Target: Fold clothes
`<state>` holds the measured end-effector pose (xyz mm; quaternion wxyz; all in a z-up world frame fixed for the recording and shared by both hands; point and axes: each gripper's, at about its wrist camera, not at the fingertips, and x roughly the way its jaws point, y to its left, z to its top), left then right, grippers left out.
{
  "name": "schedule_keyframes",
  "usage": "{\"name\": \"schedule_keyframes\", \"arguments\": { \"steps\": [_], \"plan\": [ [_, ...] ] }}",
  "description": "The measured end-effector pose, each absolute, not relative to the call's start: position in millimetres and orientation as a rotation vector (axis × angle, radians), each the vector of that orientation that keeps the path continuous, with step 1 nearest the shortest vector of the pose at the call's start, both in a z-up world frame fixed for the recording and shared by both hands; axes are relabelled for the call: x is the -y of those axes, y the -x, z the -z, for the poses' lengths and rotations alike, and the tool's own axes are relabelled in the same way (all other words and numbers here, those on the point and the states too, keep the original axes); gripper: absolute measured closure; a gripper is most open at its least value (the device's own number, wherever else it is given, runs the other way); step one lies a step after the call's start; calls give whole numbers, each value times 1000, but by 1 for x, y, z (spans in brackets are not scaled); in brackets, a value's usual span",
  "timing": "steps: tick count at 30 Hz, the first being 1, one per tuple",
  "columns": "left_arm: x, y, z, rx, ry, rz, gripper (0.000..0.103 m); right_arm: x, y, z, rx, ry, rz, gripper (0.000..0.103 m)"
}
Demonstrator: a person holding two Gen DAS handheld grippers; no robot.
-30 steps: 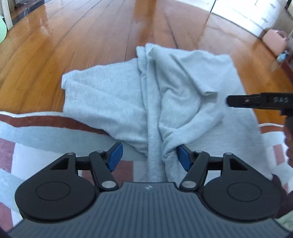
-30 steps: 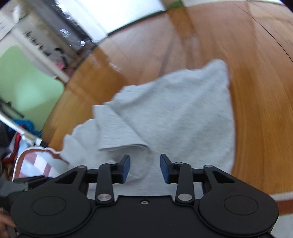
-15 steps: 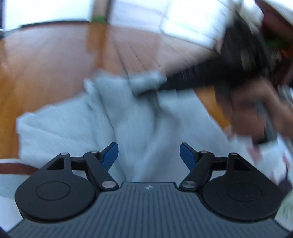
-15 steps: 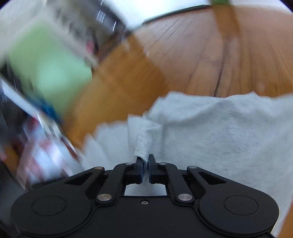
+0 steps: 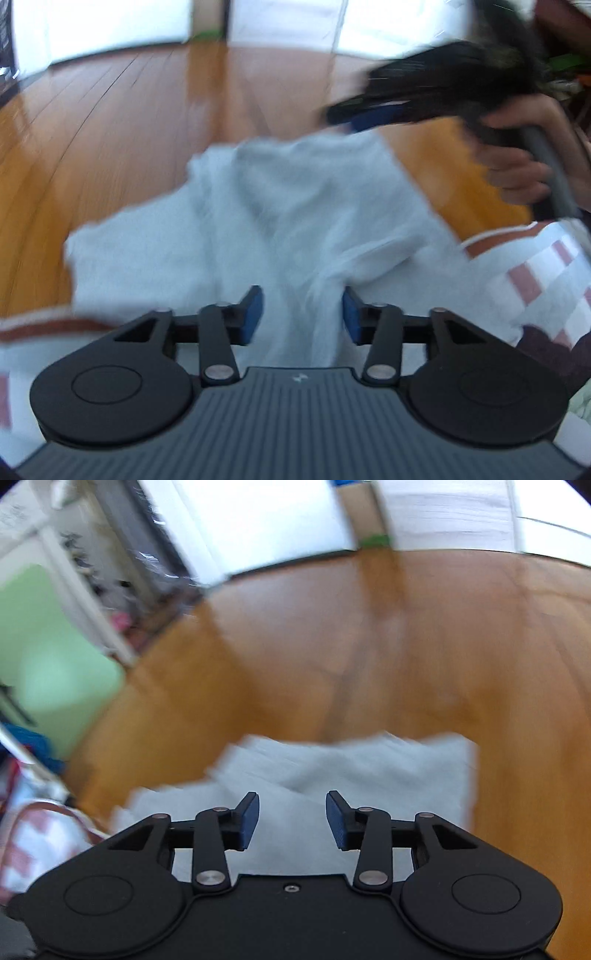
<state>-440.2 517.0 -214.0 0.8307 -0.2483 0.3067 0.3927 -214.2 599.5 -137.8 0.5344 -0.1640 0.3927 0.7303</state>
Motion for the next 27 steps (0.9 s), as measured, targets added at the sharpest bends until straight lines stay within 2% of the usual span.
{"name": "schedule_keyframes", "arguments": {
  "steps": [4,5,6,8,9,10,11,12,15,23,25,26,27],
  "plan": [
    [-531,423,235,-689,553,-756,51,-649,264,132,-895,685,-1884,51],
    [-531,422,242,-732,555,-769,57,-661,274,136,-905,740,-1881,46],
    [-530,421,246,-767,556,-782,73,-673,284,141,-915,796,-1877,39],
    [-528,427,250,-801,586,-796,90,-693,298,153,-983,902,-1852,38],
    [-526,433,248,-787,609,-792,96,-699,303,162,-1032,955,-1830,44],
    [-524,439,247,-780,642,-797,96,-698,305,169,-1056,1011,-1797,84],
    [-521,446,245,-777,681,-817,98,-696,307,173,-1065,1023,-1805,95],
    [-519,453,244,-772,717,-836,98,-693,309,176,-1076,1024,-1816,95],
    [-514,467,243,-750,775,-877,99,-682,295,165,-1128,807,-1903,95],
    [-503,480,250,-735,954,-899,96,-680,269,165,-1145,507,-1828,93],
    [-505,491,249,-694,1004,-865,92,-679,262,165,-1147,433,-1807,92],
    [-507,501,246,-641,1030,-867,83,-679,259,166,-1147,397,-1795,92],
    [-509,514,242,-569,1060,-892,67,-678,257,165,-1140,373,-1788,91]
  ]
}}
